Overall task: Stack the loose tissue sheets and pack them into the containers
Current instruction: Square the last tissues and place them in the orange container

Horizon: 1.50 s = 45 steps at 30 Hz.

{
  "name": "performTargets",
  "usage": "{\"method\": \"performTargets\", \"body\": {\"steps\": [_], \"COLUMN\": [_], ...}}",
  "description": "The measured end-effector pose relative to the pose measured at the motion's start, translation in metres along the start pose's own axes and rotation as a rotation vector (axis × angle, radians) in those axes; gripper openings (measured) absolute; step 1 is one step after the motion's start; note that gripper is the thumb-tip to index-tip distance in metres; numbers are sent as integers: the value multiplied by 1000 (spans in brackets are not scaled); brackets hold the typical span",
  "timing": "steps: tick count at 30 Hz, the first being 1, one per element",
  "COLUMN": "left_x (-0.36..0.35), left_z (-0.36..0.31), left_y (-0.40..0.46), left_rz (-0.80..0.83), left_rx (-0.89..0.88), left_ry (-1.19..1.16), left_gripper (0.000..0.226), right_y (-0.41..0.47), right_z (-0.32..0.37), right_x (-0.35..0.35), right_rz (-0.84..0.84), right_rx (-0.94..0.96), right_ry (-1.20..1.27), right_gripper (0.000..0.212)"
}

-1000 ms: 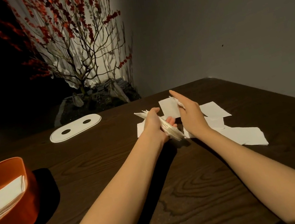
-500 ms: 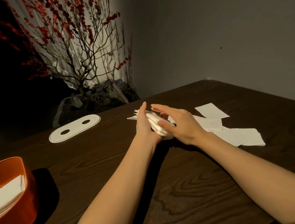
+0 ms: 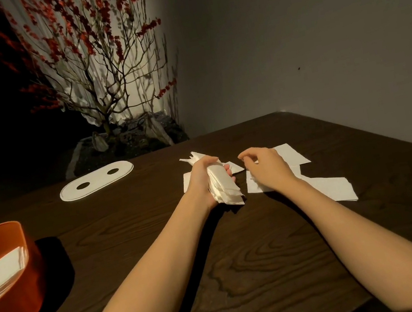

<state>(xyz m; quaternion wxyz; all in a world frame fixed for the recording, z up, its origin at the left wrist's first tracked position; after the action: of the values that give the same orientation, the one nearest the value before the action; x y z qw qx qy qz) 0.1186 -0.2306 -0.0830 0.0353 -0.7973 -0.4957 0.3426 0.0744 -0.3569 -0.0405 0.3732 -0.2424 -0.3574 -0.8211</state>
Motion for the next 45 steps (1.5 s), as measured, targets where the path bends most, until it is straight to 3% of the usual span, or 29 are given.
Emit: {"method": "performTargets", "body": {"steps": [10, 16, 19, 21, 23, 27, 29, 31, 33, 36, 41, 43, 45], "left_x": [-32, -35, -34, -35, -35, -34, -33, -31, -29, -25, -20, -19, -20], "left_z": [28, 38, 36, 36, 38, 40, 37, 35, 33, 29, 22, 18, 18], "left_y": [-10, -12, -12, -14, -14, -16, -14, -13, -12, -11, -8, -8, -8], "left_rz": [71, 71, 69, 65, 61, 49, 46, 44, 37, 25, 1, -17, -19], "left_rx": [25, 14, -11, -23, -35, -64, -87, -101, -108, -113, -144, -164, -164], "left_ry": [199, 223, 211, 223, 242, 239, 199, 158, 134, 99, 97, 124, 136], "left_gripper": [51, 55, 51, 52, 56, 59, 55, 50, 45, 28, 11, 10, 12], "right_y": [-12, -37, -42, -42, -40, -42, -46, -50, -51, -51, -31, -21, -14], "right_z": [-32, -75, -86, -87, -91, -88, -80, -66, -55, -37, -23, -27, -28], "right_x": [31, 55, 61, 62, 57, 54, 53, 54, 53, 50, 56, 55, 50], "right_rz": [-11, 235, 326, 361, 397, 437, 441, 408, 379, 381, 158, 80, 32], "right_rx": [-117, -324, -354, -343, -342, -366, -349, -266, -154, -8, 27, -44, -85], "right_ry": [-265, -488, -514, -538, -494, -354, -258, -164, -45, 80, 175, 195, 190], "right_gripper": [36, 50, 58, 52, 33, 39, 28, 28, 15, 18, 7, 21, 22]}}
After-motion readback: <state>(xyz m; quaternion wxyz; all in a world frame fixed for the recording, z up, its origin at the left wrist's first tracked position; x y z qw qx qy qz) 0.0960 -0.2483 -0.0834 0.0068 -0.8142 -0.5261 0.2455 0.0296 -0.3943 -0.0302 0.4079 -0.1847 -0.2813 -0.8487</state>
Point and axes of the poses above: each hand's wrist, its own y-axis towards the middle knuckle, its own x-axis out of the back of the hand, z = x × y, the point moved 9 cm from there along y, towards the middle knuckle, and after that the axes turned 6 degrees about -z, right-handed, at the moved point
